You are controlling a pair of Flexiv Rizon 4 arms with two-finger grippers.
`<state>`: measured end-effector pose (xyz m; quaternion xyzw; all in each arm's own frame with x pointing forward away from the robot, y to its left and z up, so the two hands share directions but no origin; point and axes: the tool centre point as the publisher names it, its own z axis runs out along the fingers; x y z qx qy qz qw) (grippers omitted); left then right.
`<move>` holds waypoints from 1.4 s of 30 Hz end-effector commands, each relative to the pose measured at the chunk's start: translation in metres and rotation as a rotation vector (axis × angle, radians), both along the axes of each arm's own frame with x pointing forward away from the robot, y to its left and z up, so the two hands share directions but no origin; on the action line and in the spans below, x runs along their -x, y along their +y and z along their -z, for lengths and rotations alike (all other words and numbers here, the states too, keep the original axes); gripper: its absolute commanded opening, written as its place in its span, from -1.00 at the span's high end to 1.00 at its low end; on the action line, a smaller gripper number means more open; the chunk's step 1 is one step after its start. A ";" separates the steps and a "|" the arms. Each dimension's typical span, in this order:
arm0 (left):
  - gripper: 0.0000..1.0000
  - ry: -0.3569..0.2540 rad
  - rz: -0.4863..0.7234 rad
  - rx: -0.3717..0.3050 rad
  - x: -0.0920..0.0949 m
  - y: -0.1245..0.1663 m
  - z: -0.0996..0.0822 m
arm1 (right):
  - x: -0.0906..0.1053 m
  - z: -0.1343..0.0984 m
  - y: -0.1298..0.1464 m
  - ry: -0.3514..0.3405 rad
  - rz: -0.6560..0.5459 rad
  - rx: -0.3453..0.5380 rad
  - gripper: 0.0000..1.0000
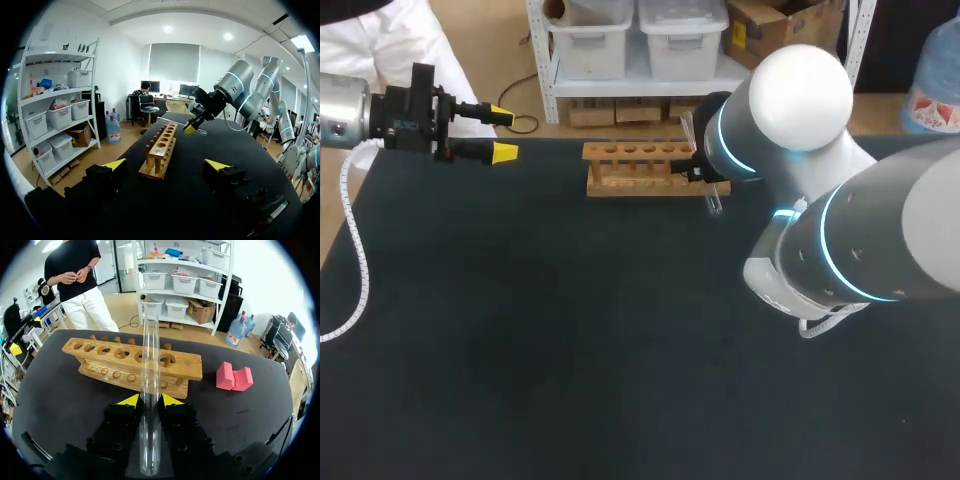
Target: Grasp the test tube, adjust it, and insert it.
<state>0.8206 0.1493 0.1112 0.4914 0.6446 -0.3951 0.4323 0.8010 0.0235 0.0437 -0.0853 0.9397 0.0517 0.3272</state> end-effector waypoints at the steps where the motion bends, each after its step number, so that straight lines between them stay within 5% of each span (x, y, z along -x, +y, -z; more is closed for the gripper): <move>1: -1.00 -0.003 0.001 0.002 0.000 0.000 0.001 | -0.006 0.002 0.001 0.033 -0.011 -0.005 1.00; 22: -1.00 -0.003 0.001 0.002 0.000 0.000 0.001 | -0.015 0.018 0.001 0.139 -0.044 -0.038 1.00; 42: -1.00 -0.003 0.001 0.002 0.000 0.000 0.001 | -0.002 0.006 -0.006 0.123 -0.017 -0.053 1.00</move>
